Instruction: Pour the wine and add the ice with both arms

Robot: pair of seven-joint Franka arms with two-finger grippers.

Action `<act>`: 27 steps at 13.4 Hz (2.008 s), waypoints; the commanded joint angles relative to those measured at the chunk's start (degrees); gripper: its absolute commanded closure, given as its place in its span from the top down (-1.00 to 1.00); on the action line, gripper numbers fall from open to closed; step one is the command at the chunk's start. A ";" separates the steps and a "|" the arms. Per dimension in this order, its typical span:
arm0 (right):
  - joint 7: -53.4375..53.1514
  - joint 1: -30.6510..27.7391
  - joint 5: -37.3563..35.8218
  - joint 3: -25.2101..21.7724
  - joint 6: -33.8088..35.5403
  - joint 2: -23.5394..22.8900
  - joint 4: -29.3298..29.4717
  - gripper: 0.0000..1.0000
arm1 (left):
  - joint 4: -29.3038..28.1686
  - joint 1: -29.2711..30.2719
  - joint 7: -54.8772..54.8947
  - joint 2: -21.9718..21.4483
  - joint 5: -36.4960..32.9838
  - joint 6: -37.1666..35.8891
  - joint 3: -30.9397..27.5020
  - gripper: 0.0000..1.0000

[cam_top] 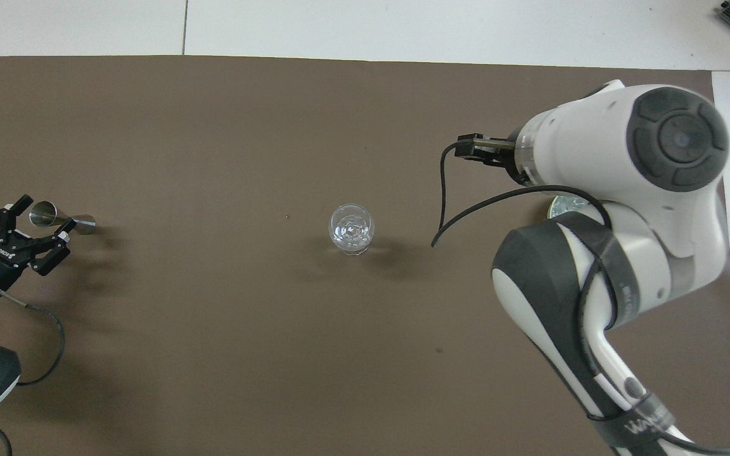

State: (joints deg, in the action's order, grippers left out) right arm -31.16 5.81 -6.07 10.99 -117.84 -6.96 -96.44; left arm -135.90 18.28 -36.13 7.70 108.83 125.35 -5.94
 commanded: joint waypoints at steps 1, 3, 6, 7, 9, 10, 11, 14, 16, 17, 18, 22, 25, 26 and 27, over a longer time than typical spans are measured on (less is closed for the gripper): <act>2.06 -2.82 -0.53 -0.35 3.56 2.73 -0.41 1.00 | -1.73 -1.57 -2.79 -3.48 0.68 3.05 0.14 1.00; 4.52 -3.43 0.26 -1.93 5.77 4.32 -0.41 1.00 | -2.17 -2.80 -3.42 -5.41 0.68 4.98 0.14 1.00; 11.27 -5.54 1.66 -3.69 11.81 6.34 0.63 1.00 | -2.18 -6.66 -4.21 -10.15 0.60 10.95 0.05 1.00; 13.21 -5.55 3.59 -5.61 14.10 6.35 2.47 1.00 | -2.00 -8.42 -4.21 -11.64 0.51 13.14 0.05 1.00; 17.34 -6.16 5.01 -7.55 17.63 6.43 4.59 1.00 | -1.65 -10.45 -3.60 -13.41 -0.10 15.27 0.05 1.00; 19.62 -6.42 5.27 -8.35 19.64 6.44 5.29 1.00 | -1.30 -10.54 -2.64 -14.29 -2.89 15.36 0.40 1.00; 21.21 -6.51 5.36 -9.22 21.49 6.52 6.43 1.00 | -0.60 -10.54 -1.23 -15.08 -8.40 15.36 0.75 1.00; 24.47 -7.65 5.45 -10.37 26.50 7.05 8.11 1.00 | 2.30 -11.86 -0.43 -16.32 -22.92 15.36 1.28 1.00; 26.75 -7.57 5.45 -12.56 31.15 7.40 11.35 1.00 | 4.67 -11.86 -0.43 -16.40 -30.65 15.36 2.16 1.00; 27.46 -7.48 5.45 -13.18 32.13 7.58 11.54 1.00 | 5.81 -11.86 -0.43 -16.40 -35.30 15.28 2.86 1.00; 27.99 -7.13 5.45 -13.97 32.84 8.80 11.54 1.00 | 6.95 -11.86 -0.43 -16.58 -39.44 15.19 3.30 1.00; 27.91 -6.95 5.27 -13.98 32.06 11.71 7.06 1.00 | 9.42 -11.95 -0.34 -17.19 -50.61 14.92 5.06 1.00; 28.08 -6.95 5.19 -14.24 30.57 11.53 7.32 1.00 | 10.65 -12.04 -0.25 -17.54 -58.17 14.40 5.76 1.00; 28.08 -6.87 5.19 -14.33 30.65 11.53 7.32 1.00 | 11.27 -12.21 -0.25 -17.89 -62.20 13.70 6.20 1.00; 28.08 -6.78 5.19 -14.50 30.74 11.53 7.24 1.00 | 12.14 -12.30 -0.43 -17.99 -66.07 12.39 6.29 1.00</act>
State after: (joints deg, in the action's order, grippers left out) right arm -4.63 -0.61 -1.73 -3.32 -85.92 3.48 -87.54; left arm -124.81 6.90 -36.78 -9.35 48.48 139.46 0.60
